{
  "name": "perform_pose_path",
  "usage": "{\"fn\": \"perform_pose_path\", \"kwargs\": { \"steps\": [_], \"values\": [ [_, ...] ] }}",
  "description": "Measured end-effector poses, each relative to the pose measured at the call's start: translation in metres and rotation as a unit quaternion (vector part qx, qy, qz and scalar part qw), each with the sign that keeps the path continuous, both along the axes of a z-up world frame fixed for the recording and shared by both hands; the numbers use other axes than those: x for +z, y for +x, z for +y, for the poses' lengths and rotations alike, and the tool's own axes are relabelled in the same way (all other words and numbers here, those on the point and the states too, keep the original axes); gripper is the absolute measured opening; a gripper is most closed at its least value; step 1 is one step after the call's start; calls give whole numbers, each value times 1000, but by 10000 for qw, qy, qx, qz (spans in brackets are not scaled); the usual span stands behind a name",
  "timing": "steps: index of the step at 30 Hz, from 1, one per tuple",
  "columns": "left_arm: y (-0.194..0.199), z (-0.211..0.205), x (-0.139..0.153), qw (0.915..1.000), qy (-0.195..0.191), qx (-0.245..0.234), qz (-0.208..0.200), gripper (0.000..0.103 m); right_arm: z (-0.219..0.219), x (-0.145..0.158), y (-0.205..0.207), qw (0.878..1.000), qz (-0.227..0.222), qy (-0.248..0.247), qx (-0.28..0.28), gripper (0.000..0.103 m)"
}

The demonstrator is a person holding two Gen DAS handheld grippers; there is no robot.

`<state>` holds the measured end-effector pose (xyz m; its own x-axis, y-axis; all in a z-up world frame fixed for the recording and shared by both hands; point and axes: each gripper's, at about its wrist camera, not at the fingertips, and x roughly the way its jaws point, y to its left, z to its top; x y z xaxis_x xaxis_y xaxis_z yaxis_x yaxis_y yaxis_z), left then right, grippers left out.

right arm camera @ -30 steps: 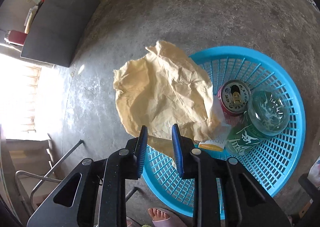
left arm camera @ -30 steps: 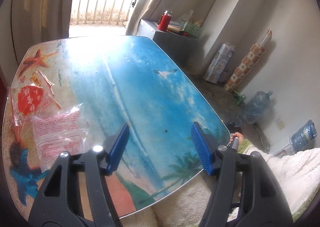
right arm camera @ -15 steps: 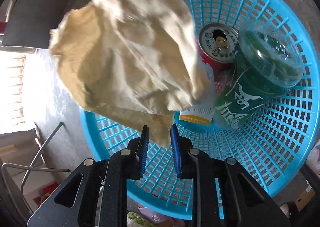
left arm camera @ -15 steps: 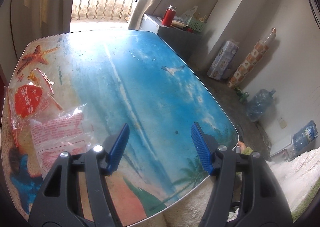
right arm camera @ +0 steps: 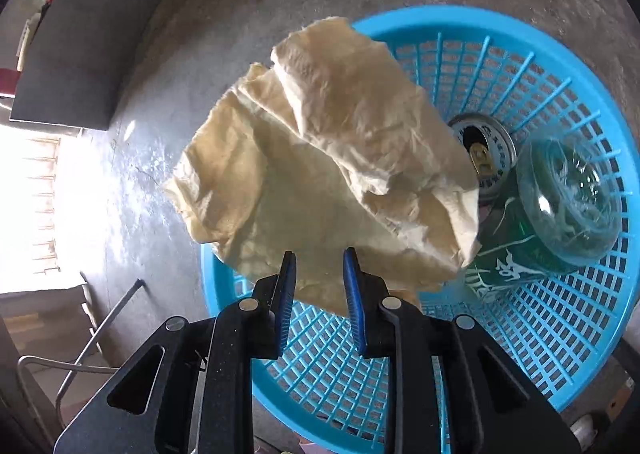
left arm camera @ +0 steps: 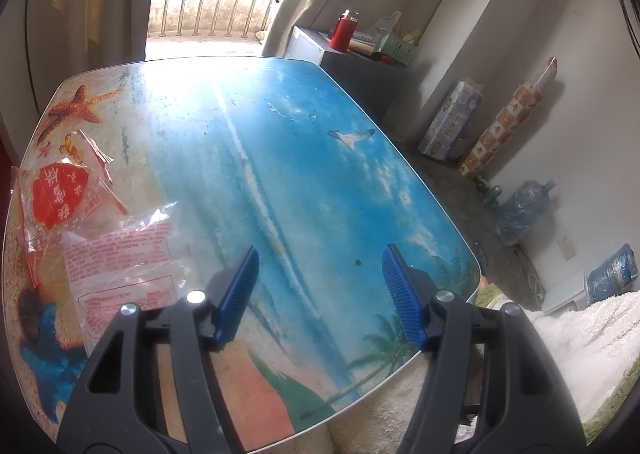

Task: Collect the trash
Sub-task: 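Push the tan paper down into the basket with the right tool while the left tool returns to the table, then move both tools over the table toward the clear plastic bags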

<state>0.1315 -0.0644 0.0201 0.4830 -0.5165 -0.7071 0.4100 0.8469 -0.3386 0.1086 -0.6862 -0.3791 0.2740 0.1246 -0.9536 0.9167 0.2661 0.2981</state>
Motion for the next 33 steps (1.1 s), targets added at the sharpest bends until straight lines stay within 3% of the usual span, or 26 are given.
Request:
{"fn": "perform_pose_path", "kwargs": {
  "steps": [8, 15, 18, 21, 25, 33],
  "values": [
    [2, -2, -2, 10000, 17, -25, 33, 61, 16, -53, -28, 9928, 860, 828, -10, 24],
    [2, -2, -2, 10000, 0, 17, 64, 61, 18, -50, -24, 9847, 1608, 492, 447, 26],
    [-2, -1, 1, 10000, -19, 22, 12, 61, 18, -24, -22, 9829, 1716, -8, 660, 36],
    [-7, 2, 5, 9999, 41, 54, -113, 61, 21, 11, -25, 9855, 1490, -348, 740, 44],
    [-14, 11, 11, 9997, 26, 157, -180, 65, 33, 66, -43, 9907, 984, -619, 702, 56],
    [-35, 42, 25, 9982, 118, 431, -392, 77, 69, 185, -103, 9932, -329, -1019, 456, 64]
  ]
}}
